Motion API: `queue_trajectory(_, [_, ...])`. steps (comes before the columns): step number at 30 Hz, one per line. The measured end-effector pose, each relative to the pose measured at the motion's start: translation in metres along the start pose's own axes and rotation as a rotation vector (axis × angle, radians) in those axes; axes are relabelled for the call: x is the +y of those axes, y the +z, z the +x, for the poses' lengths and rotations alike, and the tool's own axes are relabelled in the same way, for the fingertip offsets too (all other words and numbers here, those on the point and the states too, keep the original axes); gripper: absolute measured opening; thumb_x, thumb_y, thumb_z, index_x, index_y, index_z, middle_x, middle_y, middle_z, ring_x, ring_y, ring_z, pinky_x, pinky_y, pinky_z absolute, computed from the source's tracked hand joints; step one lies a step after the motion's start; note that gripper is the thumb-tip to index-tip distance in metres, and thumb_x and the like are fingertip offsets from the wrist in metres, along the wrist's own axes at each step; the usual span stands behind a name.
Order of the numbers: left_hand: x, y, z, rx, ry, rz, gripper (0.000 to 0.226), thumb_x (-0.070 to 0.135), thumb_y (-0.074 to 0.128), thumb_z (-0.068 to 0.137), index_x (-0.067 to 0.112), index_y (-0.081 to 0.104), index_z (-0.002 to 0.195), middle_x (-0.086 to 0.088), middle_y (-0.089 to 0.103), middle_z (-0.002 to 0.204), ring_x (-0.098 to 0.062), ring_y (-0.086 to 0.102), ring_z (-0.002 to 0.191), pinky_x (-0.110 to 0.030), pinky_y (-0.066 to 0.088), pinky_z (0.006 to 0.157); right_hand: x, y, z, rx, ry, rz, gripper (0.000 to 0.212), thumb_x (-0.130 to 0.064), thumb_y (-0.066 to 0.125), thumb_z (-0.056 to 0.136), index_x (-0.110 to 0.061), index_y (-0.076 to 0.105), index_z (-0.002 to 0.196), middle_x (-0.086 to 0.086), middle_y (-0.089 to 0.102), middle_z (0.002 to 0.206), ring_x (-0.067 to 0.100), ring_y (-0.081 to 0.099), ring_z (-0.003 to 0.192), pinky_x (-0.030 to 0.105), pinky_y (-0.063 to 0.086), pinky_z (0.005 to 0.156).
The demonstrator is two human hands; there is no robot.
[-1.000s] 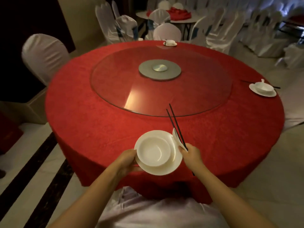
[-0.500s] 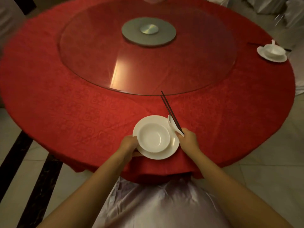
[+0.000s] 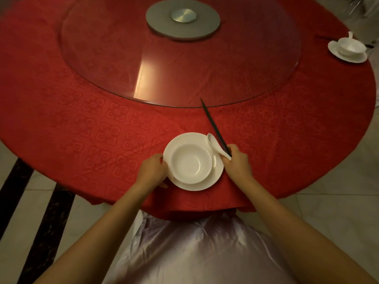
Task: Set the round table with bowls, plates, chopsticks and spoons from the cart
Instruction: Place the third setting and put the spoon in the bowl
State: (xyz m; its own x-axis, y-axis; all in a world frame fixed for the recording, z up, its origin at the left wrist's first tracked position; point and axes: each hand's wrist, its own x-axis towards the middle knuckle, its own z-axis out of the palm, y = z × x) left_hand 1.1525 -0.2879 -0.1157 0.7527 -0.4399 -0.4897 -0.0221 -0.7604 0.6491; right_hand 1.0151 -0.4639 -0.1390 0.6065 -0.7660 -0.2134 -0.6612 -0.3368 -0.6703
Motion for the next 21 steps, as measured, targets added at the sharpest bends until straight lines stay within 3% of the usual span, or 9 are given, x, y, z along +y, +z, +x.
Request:
queue_trajectory(4, [-0.003,-0.005,-0.004,0.083,0.099,0.134,0.034,0.020,0.040,0.094,0.012,0.055,0.123,-0.006,0.062,0.072,-0.030,0.067,0.053,-0.036,0.058,0.052,0.003,-0.009,-0.007,0.128,-0.047,0.042,0.012,-0.019,0.054,0.092,-0.008,0.058,0.088,0.002,0.059,0.072,0.016,0.055,0.061,0.025,0.036,0.052])
queue_trajectory(7, [-0.004,0.003,-0.009,0.139,0.141,0.093,0.033,0.027,0.045,0.094,0.011,0.058,0.120,0.002,0.060,0.061,-0.013,0.060,0.036,-0.024,0.051,0.044,-0.004,-0.010,-0.009,0.091,-0.063,0.091,0.018,-0.020,0.057,0.090,-0.010,0.055,0.075,-0.005,0.054,0.062,0.006,0.048,0.054,0.021,0.034,0.048])
queue_trajectory(10, [-0.002,0.017,-0.011,0.125,0.180,0.060,0.032,0.023,0.049,0.093,0.010,0.056,0.121,0.002,0.062,0.069,-0.004,0.052,0.026,-0.011,0.041,0.035,-0.011,-0.001,-0.008,-0.047,-0.094,0.084,0.020,-0.020,0.059,0.089,-0.002,0.063,0.081,0.000,0.060,0.065,0.011,0.052,0.057,0.016,0.035,0.047])
queue_trajectory(13, [0.001,0.022,-0.009,0.152,0.151,-0.030,0.031,0.014,0.050,0.092,0.006,0.056,0.121,0.000,0.062,0.078,-0.005,0.056,0.035,-0.008,0.042,0.036,-0.011,0.010,-0.010,-0.136,-0.101,0.141,0.020,-0.019,0.058,0.090,-0.001,0.066,0.085,-0.003,0.057,0.058,0.005,0.053,0.051,0.010,0.039,0.048])
queue_trajectory(15, [0.005,0.022,-0.008,0.188,0.149,-0.020,0.031,0.011,0.050,0.091,0.005,0.057,0.121,0.006,0.056,0.074,-0.001,0.052,0.044,-0.003,0.040,0.039,-0.011,0.012,-0.007,-0.126,-0.099,0.184,0.017,-0.017,0.058,0.090,-0.004,0.064,0.082,-0.005,0.055,0.055,0.000,0.053,0.044,0.008,0.039,0.046])
queue_trajectory(17, [0.009,0.023,-0.008,0.205,0.157,-0.023,0.030,0.009,0.048,0.091,0.003,0.058,0.119,0.010,0.051,0.067,-0.005,0.053,0.039,-0.001,0.038,0.040,-0.011,0.013,-0.005,-0.105,-0.097,0.232,0.014,-0.016,0.058,0.089,-0.008,0.061,0.079,-0.005,0.055,0.053,-0.005,0.051,0.040,0.008,0.038,0.044])
queue_trajectory(20, [0.010,0.024,-0.007,0.196,0.164,-0.043,0.029,0.008,0.047,0.091,0.004,0.057,0.118,0.003,0.058,0.072,0.007,0.053,0.032,-0.003,0.038,0.038,-0.010,0.013,-0.004,-0.102,-0.107,0.239,0.016,-0.017,0.057,0.090,-0.008,0.060,0.077,-0.004,0.054,0.053,-0.006,0.050,0.038,0.009,0.038,0.044])
queue_trajectory(21, [0.010,0.024,-0.006,0.191,0.156,-0.053,0.029,0.009,0.047,0.091,0.005,0.057,0.119,0.001,0.061,0.075,0.003,0.054,0.030,-0.005,0.041,0.037,-0.009,0.014,-0.005,-0.105,-0.112,0.238,0.016,-0.018,0.057,0.091,-0.008,0.060,0.078,-0.004,0.055,0.053,-0.006,0.050,0.039,0.008,0.038,0.044])
